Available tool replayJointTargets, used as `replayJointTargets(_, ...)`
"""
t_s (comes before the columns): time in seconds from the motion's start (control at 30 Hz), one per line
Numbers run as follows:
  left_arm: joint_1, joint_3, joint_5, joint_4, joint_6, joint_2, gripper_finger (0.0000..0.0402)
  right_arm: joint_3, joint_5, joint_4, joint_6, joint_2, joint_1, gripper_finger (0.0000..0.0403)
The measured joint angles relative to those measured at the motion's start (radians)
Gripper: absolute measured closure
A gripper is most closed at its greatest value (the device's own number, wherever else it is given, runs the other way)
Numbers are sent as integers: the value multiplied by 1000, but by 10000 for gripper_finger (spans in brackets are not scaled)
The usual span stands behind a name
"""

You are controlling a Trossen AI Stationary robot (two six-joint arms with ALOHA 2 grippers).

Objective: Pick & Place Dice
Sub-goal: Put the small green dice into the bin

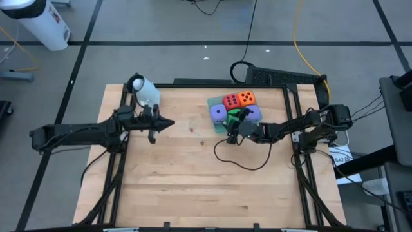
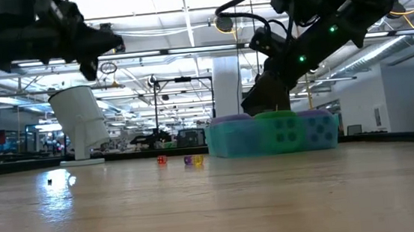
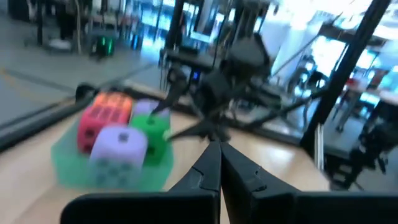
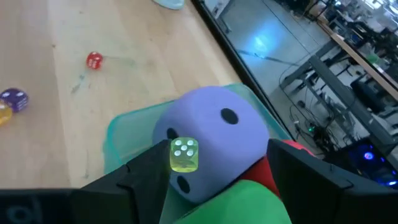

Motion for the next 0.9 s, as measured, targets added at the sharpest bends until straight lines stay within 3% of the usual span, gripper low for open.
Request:
replayJointTargets(0.1,-22,39,-71,81,-26,72,398,0,-2,11,3,0,-21,151)
replayJointTargets(0.27,-18,177,-215,67,-11,236,399,0,-3,11,1,0,-50,151)
replayJointTargets(0.6,-66,408,-142,74,121,547,389,0,-57,10,-20,0,-59,151)
replayJointTargets(0.9,-80,530,-127,154,73,775,390,-30,-56,11,-20,0,-59,151)
